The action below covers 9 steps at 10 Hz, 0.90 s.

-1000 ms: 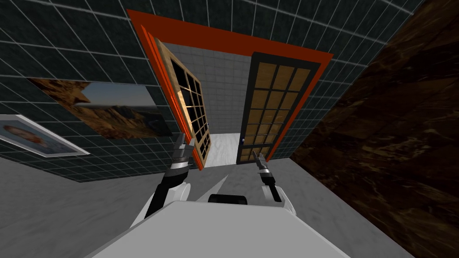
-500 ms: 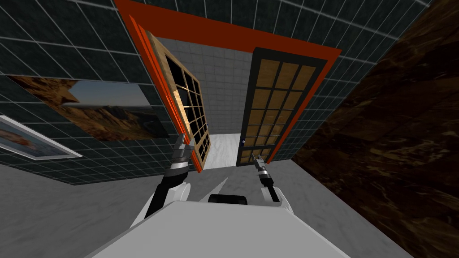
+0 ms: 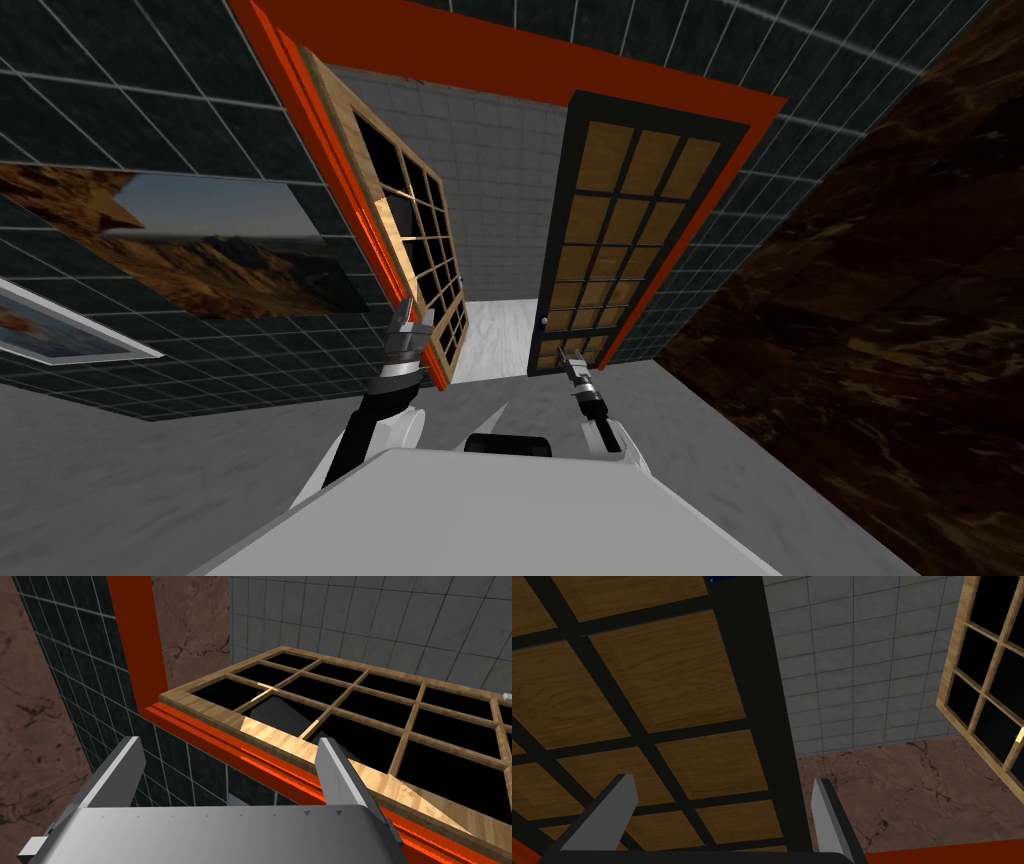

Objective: Push the door open

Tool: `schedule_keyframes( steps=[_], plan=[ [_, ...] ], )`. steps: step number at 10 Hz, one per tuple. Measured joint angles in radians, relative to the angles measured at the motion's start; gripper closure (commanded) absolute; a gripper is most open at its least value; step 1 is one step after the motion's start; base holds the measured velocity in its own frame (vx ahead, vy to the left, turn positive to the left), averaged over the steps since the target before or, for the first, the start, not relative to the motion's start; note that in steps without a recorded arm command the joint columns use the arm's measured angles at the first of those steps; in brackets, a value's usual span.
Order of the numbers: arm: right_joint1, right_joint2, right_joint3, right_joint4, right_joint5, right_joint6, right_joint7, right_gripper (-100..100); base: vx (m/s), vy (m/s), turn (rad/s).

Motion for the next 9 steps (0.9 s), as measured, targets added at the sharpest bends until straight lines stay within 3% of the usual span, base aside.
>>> schedule_keyframes(
  steps=[9],
  plan=[
    [-0.061,0.003,-0.017,0.191,0.049,-0.043,0.147,-100,0.090,-0.011,0.004]
  ],
)
